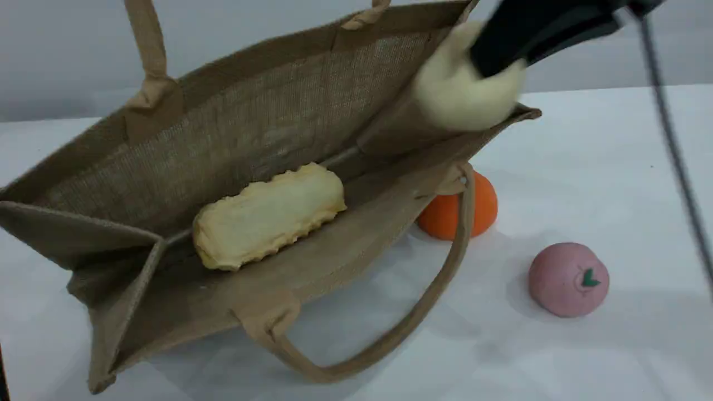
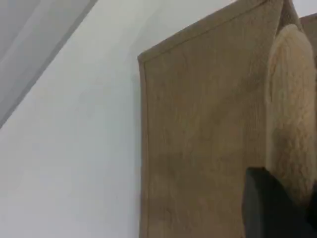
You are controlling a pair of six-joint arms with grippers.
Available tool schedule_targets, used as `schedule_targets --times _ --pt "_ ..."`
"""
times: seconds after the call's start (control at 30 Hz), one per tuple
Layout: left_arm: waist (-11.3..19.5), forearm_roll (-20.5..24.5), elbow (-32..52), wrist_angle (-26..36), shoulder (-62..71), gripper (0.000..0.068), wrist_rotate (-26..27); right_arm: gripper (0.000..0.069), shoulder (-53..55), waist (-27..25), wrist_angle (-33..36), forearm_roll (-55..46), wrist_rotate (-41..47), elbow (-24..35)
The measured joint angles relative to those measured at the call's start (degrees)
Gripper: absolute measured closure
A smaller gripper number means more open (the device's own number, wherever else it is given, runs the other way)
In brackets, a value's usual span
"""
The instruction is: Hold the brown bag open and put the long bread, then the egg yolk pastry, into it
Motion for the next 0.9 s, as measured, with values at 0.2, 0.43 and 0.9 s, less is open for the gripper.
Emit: schedule_targets --times 0.2,0.43,0.9 --pt "0.0 0.0 0.0 0.0 0.0 0.0597 0.0 0.0655 2.3 10.8 -11.6 6.0 0.1 1.3" --pt "0.0 -0.3 0.0 0.0 0.0 0.0597 0.0 0.0655 9.5 18.7 -24.8 9.9 -0.1 1.3" --pt "0.0 -1.6 0.0 0.0 0.0 0.0597 0.1 0.0360 10.8 18.8 -34.4 10.5 -3.8 -0.7"
